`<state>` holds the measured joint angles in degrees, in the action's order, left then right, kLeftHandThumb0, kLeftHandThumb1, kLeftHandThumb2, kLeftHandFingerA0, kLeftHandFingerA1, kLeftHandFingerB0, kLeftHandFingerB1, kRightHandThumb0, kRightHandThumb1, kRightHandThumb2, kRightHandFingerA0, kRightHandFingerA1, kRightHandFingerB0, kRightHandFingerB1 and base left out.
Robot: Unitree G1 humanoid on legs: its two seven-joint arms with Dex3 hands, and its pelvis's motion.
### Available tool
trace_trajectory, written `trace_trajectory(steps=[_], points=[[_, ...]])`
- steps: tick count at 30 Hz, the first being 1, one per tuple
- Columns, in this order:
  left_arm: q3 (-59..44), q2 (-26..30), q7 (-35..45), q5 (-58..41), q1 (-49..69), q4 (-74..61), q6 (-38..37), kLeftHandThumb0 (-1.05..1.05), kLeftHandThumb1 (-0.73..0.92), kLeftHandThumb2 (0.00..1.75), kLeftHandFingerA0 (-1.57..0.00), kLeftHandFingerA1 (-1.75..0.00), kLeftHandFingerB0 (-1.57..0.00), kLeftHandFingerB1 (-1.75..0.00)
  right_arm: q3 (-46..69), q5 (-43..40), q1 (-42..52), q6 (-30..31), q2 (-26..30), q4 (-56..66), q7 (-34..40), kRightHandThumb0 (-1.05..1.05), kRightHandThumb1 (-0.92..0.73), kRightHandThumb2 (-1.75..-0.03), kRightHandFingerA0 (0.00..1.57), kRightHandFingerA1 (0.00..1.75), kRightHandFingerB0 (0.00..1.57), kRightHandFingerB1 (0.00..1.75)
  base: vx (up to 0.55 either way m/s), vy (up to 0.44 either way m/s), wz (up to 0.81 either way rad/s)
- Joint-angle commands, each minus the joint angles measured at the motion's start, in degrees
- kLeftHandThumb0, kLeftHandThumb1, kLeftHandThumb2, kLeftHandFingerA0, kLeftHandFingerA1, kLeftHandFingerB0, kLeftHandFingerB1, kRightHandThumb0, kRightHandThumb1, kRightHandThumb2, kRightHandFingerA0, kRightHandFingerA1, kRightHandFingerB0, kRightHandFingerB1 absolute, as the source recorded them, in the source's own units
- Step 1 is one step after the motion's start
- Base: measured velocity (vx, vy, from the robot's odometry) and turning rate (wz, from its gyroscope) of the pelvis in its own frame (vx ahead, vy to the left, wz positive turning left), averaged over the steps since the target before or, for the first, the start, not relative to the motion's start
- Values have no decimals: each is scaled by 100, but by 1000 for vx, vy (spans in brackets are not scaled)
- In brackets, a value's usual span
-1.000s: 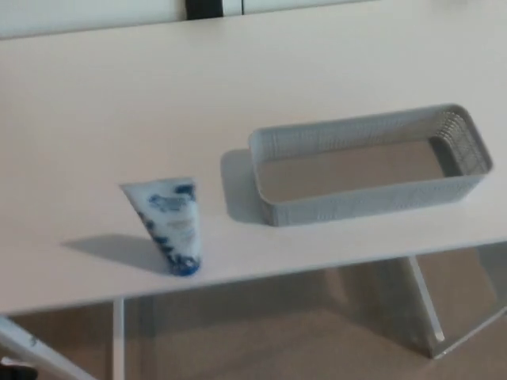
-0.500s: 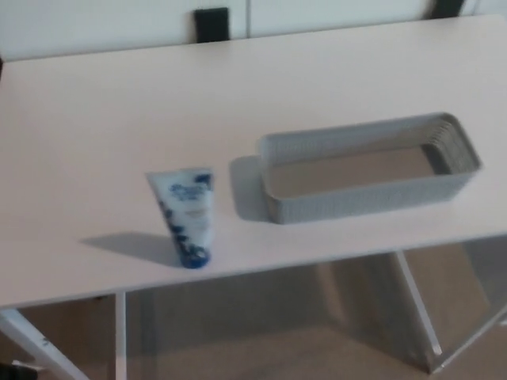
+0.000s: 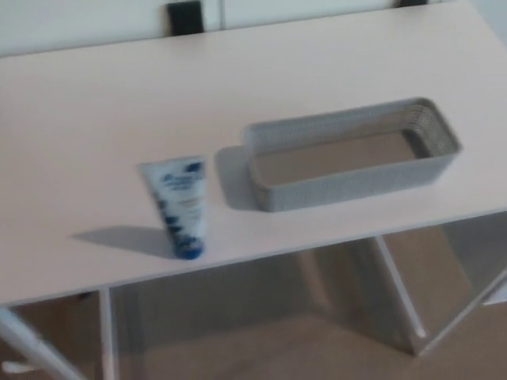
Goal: The robot walks towards a table in front, picks a shampoo with left hand and puts it in a small grey container
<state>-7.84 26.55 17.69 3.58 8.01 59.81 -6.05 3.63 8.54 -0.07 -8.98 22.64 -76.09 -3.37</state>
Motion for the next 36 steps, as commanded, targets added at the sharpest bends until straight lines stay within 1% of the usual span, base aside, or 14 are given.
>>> trace_trajectory(steps=[1,3,5,7,8,9,12,13,24,25,27,30,31,36], points=[[-1400,250,865,-1582,1753,-2854,-131,-44,21,127,-49,-95,-12,-72,100,-88,-56,17,68,2,-6,-28,-51,-55,78,48,62,42,3,128,27],[-1559,209,859,-1703,1889,-3443,109,-37,40,124,-52,-91,-17,-72,94,-76,-75,38,69,-7,9,-28,-52,-55,77,47,61,42,-20,134,18],[-1674,169,770,-1717,1970,-4103,236,-64,13,146,-54,-120,-21,-93,107,-83,-154,99,67,-21,6,-32,-53,-55,76,46,60,41,0,0,0],[-1705,132,834,-1728,1751,-3783,219,-46,32,125,-55,-98,-7,-70,71,-50,-41,35,74,-17,-27,-33,-53,-55,76,46,59,41,0,0,0],[-1684,118,801,-1652,1657,-3606,216,-43,3,154,-41,-138,-12,-105,64,-45,-26,31,74,-13,-29,-33,-53,-55,77,46,60,41,0,0,0],[-1613,63,715,-1491,1499,-3331,238,-44,11,130,-46,-99,-13,-77,69,-52,-20,29,75,-3,-30,-31,-54,-55,77,46,61,41,-97,-37,-1],[-1601,-38,677,-1373,1656,-3482,403,-35,20,131,-45,-96,-7,-70,55,-33,26,26,-6,-22,6,-31,-54,-55,77,46,61,41,-1,-31,0],[-1548,-90,653,-1317,1663,-3467,426,-24,9,163,-48,-118,-12,-82,59,-41,48,17,-7,-10,-6,-31,-54,-55,78,47,61,41,13,-93,-3],[-1150,-302,476,-1028,1603,-3334,334,-29,18,134,-48,-98,-3,-69,107,-23,116,5,-18,-21,5,-31,-53,-54,78,46,61,40,0,0,0],[-1314,-448,371,-1191,1610,-3308,119,-37,3,166,-43,-117,-3,-80,93,-3,132,-35,-16,-22,19,-30,-53,-55,78,47,61,41,0,0,0],[-1744,-875,63,-1578,1632,-3495,-286,-77,30,146,0,-70,0,0,121,-20,145,-57,-11,-47,11,-30,-52,-56,79,47,62,42,0,0,0],[-2280,-1322,-414,-1767,1752,-4657,-576,-95,66,100,0,-39,0,0,87,13,138,-55,21,-32,-6,-32,-53,-55,80,47,61,41,0,0,0],[-2389,-1364,-397,-1905,1703,-5107,-507,-104,62,127,0,-59,0,-39,69,29,114,-52,22,-25,-1,-31,-53,-55,81,47,61,41,0,0,0],[-2605,-1187,2,-2686,1092,-6769,-325,-105,57,114,0,-59,0,-46,69,-4,43,8,-13,20,-26,-32,-53,-55,77,46,60,41,0,0,0]])
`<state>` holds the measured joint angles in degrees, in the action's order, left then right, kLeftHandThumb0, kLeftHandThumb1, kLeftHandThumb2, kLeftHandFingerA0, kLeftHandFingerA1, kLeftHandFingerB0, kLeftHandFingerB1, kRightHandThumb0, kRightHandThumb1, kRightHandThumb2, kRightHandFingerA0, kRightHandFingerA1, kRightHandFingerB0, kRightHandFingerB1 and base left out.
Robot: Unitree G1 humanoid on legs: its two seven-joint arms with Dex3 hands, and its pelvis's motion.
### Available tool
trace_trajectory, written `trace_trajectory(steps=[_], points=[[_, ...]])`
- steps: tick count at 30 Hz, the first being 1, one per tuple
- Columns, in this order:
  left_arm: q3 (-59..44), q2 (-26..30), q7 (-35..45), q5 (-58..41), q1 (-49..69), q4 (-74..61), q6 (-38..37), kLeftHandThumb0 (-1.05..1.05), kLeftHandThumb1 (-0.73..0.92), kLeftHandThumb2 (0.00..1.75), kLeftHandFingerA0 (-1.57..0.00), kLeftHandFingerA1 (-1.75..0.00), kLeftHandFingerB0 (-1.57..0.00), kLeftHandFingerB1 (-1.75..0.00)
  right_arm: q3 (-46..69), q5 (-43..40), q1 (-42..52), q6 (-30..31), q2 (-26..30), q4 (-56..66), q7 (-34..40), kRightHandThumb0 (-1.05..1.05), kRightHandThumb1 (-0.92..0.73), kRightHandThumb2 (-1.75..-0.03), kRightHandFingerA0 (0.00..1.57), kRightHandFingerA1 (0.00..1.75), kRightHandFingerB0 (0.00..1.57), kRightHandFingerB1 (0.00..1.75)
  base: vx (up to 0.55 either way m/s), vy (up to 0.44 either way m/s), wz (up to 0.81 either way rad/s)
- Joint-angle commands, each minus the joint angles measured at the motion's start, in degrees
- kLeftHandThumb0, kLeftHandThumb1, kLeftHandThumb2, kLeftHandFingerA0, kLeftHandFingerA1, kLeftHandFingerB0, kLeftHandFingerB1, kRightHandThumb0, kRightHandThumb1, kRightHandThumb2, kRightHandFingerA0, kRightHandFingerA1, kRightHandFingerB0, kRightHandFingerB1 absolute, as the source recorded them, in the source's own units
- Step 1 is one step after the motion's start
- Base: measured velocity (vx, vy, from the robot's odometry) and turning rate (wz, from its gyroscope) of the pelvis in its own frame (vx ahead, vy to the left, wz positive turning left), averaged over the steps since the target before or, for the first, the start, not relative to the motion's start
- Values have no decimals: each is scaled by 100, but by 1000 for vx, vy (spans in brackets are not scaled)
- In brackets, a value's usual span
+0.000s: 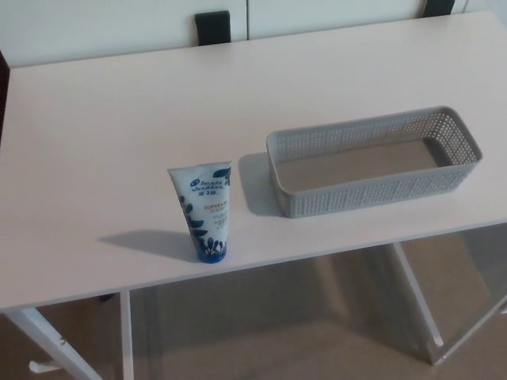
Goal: The robot walks towards a table in front, picks a shampoo with left hand and puts it in a small grey container
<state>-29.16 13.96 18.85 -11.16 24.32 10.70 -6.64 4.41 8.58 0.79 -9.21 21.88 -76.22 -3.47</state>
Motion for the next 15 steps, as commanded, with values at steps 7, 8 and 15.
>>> trace_trajectory(steps=[7,8,15], points=[[6,580,-77,-1257,-1994,-2585,797,-105,59,70,0,-75,0,-66,8,-22,15,33,70,2,-16,-30,-54,-55,76,46,60,40,0,0,0],[121,673,-52,-1056,-2199,-2509,807,-105,61,69,0,-69,0,-58,-3,-9,-13,28,75,-1,-12,-32,-53,-55,78,46,60,41,0,0,0],[1000,1114,638,-1187,-3648,-1086,1700,-105,19,79,0,-77,0,-15,-23,-31,-64,3,141,43,-114,-28,-55,-56,73,45,58,40,0,0,0]])
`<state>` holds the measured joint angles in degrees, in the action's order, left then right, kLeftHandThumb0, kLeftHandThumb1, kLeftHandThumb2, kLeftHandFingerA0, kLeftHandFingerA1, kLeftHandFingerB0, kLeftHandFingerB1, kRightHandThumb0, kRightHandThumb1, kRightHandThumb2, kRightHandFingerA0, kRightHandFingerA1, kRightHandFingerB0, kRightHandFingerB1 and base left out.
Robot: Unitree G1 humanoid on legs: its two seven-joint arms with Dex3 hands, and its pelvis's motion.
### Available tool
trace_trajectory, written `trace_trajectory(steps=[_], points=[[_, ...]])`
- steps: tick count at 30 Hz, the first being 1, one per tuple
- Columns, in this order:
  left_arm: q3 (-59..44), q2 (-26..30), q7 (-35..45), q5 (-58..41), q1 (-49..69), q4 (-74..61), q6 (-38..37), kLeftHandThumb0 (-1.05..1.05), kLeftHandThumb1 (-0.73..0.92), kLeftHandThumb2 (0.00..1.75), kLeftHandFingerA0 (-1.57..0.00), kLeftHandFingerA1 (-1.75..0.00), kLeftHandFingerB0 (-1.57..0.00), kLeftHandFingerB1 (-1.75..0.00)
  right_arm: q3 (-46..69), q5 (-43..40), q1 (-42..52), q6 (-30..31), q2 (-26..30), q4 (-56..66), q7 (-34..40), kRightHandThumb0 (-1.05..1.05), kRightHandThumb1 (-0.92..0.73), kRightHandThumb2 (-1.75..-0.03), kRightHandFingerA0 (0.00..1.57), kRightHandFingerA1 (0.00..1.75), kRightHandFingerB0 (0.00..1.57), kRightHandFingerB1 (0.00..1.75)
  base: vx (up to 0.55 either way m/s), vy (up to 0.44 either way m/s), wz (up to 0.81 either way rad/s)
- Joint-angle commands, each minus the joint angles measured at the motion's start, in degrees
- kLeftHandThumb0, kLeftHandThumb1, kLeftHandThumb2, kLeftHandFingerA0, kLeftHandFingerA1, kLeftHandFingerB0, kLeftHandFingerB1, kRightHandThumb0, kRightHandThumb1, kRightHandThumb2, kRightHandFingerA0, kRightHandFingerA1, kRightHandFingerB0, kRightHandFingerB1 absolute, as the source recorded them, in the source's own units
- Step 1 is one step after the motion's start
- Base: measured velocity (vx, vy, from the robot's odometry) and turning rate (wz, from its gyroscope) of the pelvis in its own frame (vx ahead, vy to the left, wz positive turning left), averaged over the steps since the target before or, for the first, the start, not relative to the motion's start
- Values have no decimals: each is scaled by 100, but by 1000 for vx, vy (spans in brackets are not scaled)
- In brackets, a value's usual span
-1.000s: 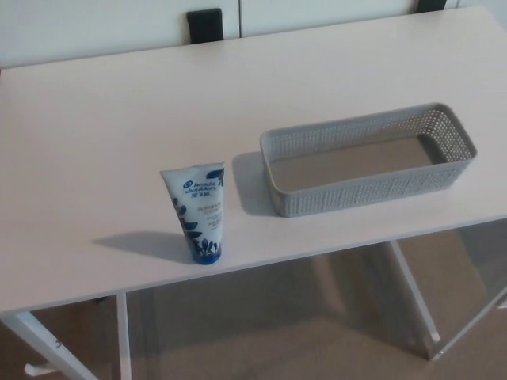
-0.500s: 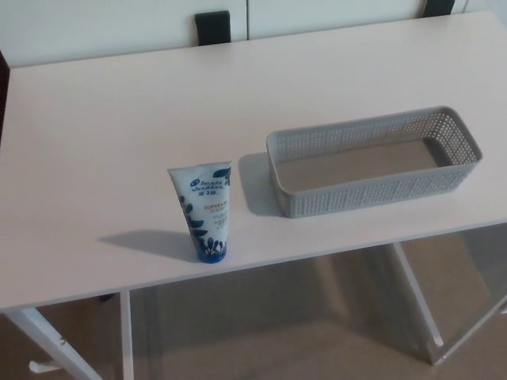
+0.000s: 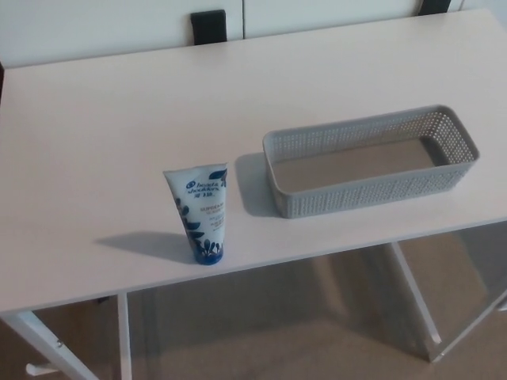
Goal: The robot walks towards a table in front, picks a shampoo with left hand and puts it in a small grey container
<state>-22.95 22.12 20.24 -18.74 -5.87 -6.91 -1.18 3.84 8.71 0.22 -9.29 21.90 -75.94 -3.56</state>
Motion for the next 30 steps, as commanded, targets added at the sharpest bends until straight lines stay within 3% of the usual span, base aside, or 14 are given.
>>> trace_trajectory(steps=[1,2,3,4,7,8,9,11,13,18,19,25,26,30], points=[[486,335,637,-492,-808,928,1376,-105,20,60,0,-115,0,-2,37,-43,-13,19,143,0,-101,-32,-54,-55,76,46,60,40,0,0,0],[564,354,762,-527,-946,1157,1500,-105,20,60,0,-115,0,-2,34,-34,-18,28,141,-14,-87,-32,-54,-55,76,46,60,40,0,0,0],[664,356,895,-465,-1071,1421,1458,-71,6,55,0,-126,0,-32,29,-26,-32,32,150,-20,-79,-31,-53,-55,76,45,61,40,0,0,0],[769,362,974,-385,-1171,1613,1461,-25,-23,64,0,-76,0,-68,17,-10,-46,37,156,-25,-73,-32,-53,-54,77,46,60,40,0,0,0],[1040,416,1097,-211,-1421,2042,1549,-25,-19,65,0,-70,0,-64,33,-36,-55,22,158,3,-79,-32,-54,-55,78,46,61,41,0,0,0],[1130,428,1091,-154,-1433,2119,1580,-90,22,47,0,-111,0,-43,32,-38,-31,-10,165,11,-101,-31,-54,-55,77,46,60,41,0,0,0],[1186,444,1115,-126,-1423,2176,1578,-95,15,53,0,-78,0,-46,20,-25,-24,-7,172,6,-104,-32,-54,-55,76,45,60,40,0,0,0],[1353,459,1165,-32,-1371,2360,1551,-58,4,61,0,-57,0,-19,0,-9,-25,9,181,-4,-138,-32,-53,-55,77,46,60,40,0,0,0],[1470,459,1220,11,-1321,2542,1525,-53,6,63,0,-52,0,-17,20,-53,0,-5,178,29,-223,-30,-53,-56,75,46,59,41,0,0,0],[1639,408,1308,115,-1292,2912,1392,-73,14,52,0,-51,0,-28,12,-53,30,-21,181,40,-285,-29,-53,-56,75,46,61,42,0,0,0],[1722,399,1360,179,-1252,2942,1291,-51,3,60,0,-51,0,-18,35,-75,27,-15,173,25,-305,-29,-53,-56,74,46,61,42,0,0,0],[2020,320,1452,307,-1209,2760,1199,-50,4,59,0,-52,0,-18,46,-85,-3,2,172,20,-376,-30,-55,-55,77,46,61,40,0,0,0],[2058,298,1445,322,-1200,2708,1203,-72,14,51,0,-55,0,-28,84,-124,-9,2,164,24,-394,-28,-53,-56,78,47,61,42,0,0,0],[2310,213,1364,515,-1063,2314,1157,-74,16,52,0,-62,0,-34,92,-101,-9,2,168,20,-405,-29,-54,-56,76,46,59,41,0,0,0]])
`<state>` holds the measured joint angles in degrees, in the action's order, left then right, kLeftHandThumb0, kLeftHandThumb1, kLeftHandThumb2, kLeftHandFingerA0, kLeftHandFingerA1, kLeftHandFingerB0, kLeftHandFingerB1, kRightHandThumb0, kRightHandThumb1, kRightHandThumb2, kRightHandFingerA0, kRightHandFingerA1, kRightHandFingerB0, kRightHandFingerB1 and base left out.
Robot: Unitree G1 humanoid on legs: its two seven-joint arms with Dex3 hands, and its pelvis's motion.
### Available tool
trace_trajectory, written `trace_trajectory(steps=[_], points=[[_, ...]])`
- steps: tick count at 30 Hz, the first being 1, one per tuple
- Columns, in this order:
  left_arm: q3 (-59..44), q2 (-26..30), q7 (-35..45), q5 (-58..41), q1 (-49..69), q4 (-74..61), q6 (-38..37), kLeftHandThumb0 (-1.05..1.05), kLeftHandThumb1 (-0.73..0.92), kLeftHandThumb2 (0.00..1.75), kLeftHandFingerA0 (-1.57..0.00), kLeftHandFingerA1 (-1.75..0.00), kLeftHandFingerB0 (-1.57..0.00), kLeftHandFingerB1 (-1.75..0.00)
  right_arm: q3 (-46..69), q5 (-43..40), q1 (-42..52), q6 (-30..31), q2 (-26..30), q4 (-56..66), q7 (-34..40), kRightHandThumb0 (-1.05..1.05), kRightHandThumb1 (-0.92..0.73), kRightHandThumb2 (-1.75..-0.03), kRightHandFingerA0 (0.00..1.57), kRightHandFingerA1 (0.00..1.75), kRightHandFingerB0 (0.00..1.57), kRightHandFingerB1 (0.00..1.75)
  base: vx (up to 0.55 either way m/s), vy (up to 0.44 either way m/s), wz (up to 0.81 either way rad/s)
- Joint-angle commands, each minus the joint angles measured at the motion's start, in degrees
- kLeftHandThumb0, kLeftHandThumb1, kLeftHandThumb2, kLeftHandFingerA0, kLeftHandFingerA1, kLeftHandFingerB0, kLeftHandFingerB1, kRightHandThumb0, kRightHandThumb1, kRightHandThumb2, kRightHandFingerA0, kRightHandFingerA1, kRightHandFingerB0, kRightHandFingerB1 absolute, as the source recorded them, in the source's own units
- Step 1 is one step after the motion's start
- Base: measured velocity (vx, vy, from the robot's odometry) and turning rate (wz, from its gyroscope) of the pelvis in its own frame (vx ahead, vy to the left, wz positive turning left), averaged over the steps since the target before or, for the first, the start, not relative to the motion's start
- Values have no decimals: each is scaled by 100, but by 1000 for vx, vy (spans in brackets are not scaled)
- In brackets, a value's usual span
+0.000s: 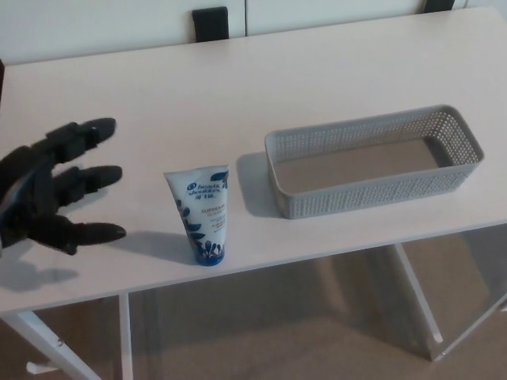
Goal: The robot walks towards a table in front, picks a shampoo with left hand and puts it in a small grey container
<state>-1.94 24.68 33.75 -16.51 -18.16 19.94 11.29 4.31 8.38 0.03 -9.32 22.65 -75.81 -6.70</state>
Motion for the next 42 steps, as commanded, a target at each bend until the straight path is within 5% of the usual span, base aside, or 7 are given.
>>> trace_trajectory(steps=[1,13,23,24,28,38,42], points=[[247,-58,5,304,202,-462,-95,-54,8,59,0,-59,0,-27,45,-60,14,-9,92,9,-78,-30,-53,-56,77,47,59,41,0,0,0],[663,-428,-201,588,535,-1347,-371,-89,20,52,0,-82,0,-69,45,-22,-8,-33,95,18,-68,-32,-53,-55,77,46,60,40,0,0,0],[679,-706,-353,644,650,-1347,-296,-31,-29,59,-11,-61,-8,-60,44,-1,-89,13,91,-7,-51,-29,-51,-55,79,47,59,41,0,0,0],[679,-744,-382,651,646,-1313,-271,-86,20,53,-6,-82,0,-65,62,-21,-97,29,90,-9,-68,-29,-50,-55,80,47,59,41,0,0,0],[692,-969,-626,704,554,-1128,-35,-81,20,52,-11,-79,0,-61,75,-35,-73,28,93,-1,-79,-30,-51,-55,80,47,60,41,0,0,0],[-21,-2579,-3068,779,-1589,3038,339,-35,29,67,-157,-95,-24,-59,53,-65,146,-130,89,81,-213,-33,-55,-55,77,46,61,41,0,0,0],[28,-2893,-3655,1029,-2017,3696,-282,25,15,163,-157,-141,-101,-82,101,-121,39,-191,107,130,-274,-37,-45,-80,68,62,49,52,0,0,0]])
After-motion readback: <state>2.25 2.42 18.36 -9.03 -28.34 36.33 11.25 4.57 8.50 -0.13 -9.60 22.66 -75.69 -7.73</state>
